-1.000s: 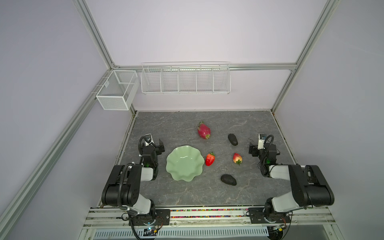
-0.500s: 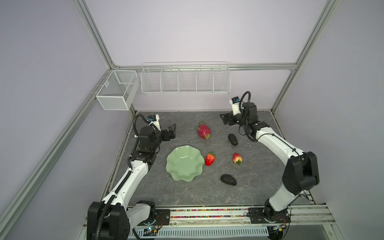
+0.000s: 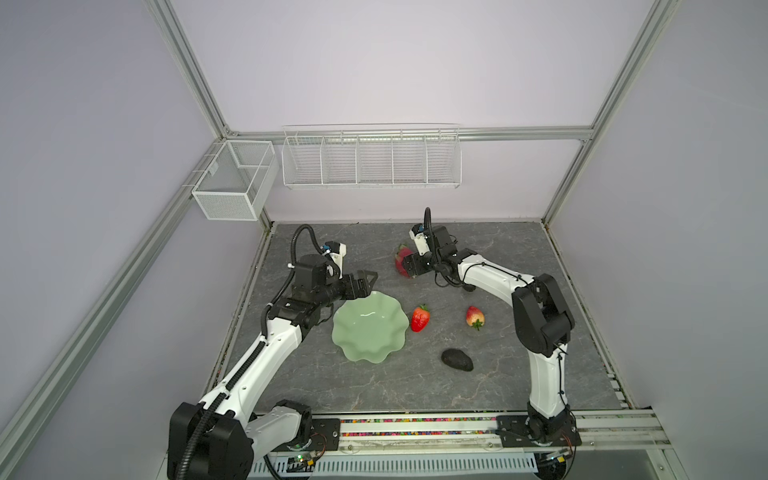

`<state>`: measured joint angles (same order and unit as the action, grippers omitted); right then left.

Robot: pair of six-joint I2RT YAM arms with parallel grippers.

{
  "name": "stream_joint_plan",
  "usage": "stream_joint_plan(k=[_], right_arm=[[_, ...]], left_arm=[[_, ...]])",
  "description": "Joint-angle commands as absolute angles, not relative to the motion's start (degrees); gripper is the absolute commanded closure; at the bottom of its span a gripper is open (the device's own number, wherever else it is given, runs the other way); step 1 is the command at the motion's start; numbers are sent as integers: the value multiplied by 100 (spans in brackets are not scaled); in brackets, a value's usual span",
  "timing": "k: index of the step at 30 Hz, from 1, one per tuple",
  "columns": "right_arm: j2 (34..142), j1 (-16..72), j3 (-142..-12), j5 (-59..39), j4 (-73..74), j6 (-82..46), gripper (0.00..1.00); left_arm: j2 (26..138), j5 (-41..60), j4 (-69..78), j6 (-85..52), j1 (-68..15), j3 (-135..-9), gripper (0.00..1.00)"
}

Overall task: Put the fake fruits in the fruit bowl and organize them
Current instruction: 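Grasp the pink dragon fruit with the right gripper while the left arm nears the bowl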

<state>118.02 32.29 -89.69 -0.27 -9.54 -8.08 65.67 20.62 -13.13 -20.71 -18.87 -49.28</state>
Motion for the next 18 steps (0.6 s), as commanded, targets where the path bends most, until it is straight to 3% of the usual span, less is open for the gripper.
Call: stream_joint_plan(k=[1,8,18], right_arm=[[11964,3227,-9070,319,-663,-897,12],[12472,3226,-9596,-160,-826,-858,12],[13083,3261,-10147,162,-1392,-820,12]], left_arm=[[6552,2166,-1324,-2209,-1907,-4841,1],[6740,2242,-1055,-2320,-1907,-4772,1],[6757,2312,-1001,-2316,-1907,-4654,1]])
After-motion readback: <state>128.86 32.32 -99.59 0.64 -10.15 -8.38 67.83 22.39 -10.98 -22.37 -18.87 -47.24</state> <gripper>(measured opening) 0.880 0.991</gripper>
